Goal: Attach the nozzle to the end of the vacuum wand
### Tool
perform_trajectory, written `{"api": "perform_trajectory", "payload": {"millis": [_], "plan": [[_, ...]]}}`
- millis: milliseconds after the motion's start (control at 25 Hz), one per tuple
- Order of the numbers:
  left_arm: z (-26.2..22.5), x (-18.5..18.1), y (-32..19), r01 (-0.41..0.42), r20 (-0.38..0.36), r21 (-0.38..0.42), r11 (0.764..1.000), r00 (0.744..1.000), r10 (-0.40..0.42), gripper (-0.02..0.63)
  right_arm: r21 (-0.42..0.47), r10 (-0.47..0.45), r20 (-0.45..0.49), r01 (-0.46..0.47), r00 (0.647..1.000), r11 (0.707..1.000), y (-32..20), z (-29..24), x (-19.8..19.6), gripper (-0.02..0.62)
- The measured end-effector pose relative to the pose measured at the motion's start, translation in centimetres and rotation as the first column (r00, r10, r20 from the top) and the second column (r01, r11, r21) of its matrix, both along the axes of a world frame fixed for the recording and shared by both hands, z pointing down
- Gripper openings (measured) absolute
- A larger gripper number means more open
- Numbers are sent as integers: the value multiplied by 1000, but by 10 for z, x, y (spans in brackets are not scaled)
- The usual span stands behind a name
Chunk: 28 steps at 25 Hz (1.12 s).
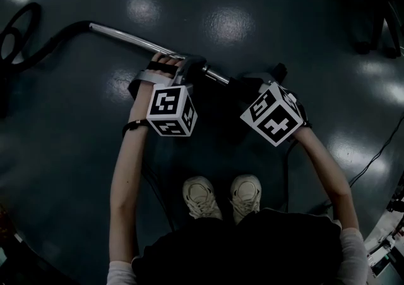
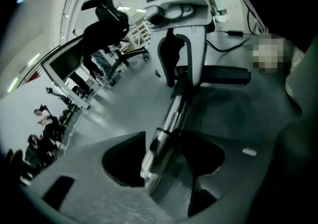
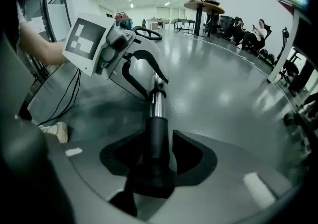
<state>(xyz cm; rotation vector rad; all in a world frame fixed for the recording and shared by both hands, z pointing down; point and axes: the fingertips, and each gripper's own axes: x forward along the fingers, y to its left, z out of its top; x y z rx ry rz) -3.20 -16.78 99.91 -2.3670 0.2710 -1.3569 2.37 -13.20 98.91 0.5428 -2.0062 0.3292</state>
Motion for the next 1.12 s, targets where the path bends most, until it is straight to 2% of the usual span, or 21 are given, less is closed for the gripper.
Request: {"api": "perform_trajectory", "payload": {"millis": [80, 120, 160, 200, 240, 280, 320, 360, 400, 440, 480, 520, 560, 680, 720, 880, 1000, 1120], "plan": [[-13, -12, -6, 108, -109, -53, 993, 988, -113, 229, 8, 52, 62, -53, 997, 999, -6, -14, -1, 167], [-24, -20, -11, 180, -186, -71, 981, 964, -191, 212, 16, 85, 107, -87, 991, 996, -11, -24, -2, 121], [-40, -28, -19, 266, -279, -90, 960, 918, -281, 160, 23, 119, 158, -124, 980, 992, -17, -35, -3, 101], [-60, -37, -28, 362, -388, -124, 924, 840, -381, 126, 27, 157, 217, -167, 963, 986, -25, -48, -4, 88], [-83, -47, -38, 453, -504, -181, 873, 720, -478, 82, 38, 202, 289, -222, 936, 974, -36, -62, -5, 50], [-105, -57, -47, 517, -612, -266, 814, 562, -557, 9, 58, 254, 381, -297, 889, 953, -49, -79, -4, 14], [-126, -66, -53, 539, -698, -363, 760, 383, -605, 3, 85, 303, 492, -392, 816, 916, -64, -99, -3, 8], [-146, -73, -55, 526, -755, -451, 721, 206, -623, 3, 108, 336, 609, -495, 719, 862, -77, -121, 1, 6], [-162, -80, -54, 501, -786, -513, 697, 51, -616, 3, 122, 345, 704, -584, 621, 802, -86, -142, 6, 6], [-175, -86, -51, 490, -802, -544, 681, -67, -593, 3, 133, 339, 764, -648, 549, 750, -91, -159, 11, 6], [-183, -90, -47, 499, -814, -550, 670, -138, -565, 3, 150, 328, 794, -687, 512, 711, -93, -171, 16, 7], [-188, -92, -43, 524, -825, -538, 661, -165, -540, 3, 169, 317, 805, -707, 501, 687, -92, -178, 19, 8], [-189, -91, -39, 553, -835, -517, 653, -160, -526, 3, 184, 310, 808, -715, 500, 674, -91, -183, 20, 6], [-185, -82, -35, 602, -844, -472, 644, -99, -526, 3, 172, 313, 817, -723, 484, 669, -88, -186, 25, 6], [-184, -80, -33, 606, -844, -469, 643, -92, -529, 3, 168, 316, 818, -726, 480, 666, -87, -187, 27, 6], [-186, -83, -32, 612, -842, -469, 637, -92, -532, 3, 184, 307, 820, -730, 483, 658, -81, -190, 28, 6], [-184, -89, -34, 639, -848, -451, 623, -90, -522, 3, 215, 280, 818, -719, 502, 661, -81, -192, 23, 6], [-184, -93, -38, 689, -873, -385, 614, -56, -484, 3, 257, 254, 811, -712, 527, 654, -81, -195, 21, 6]]}}
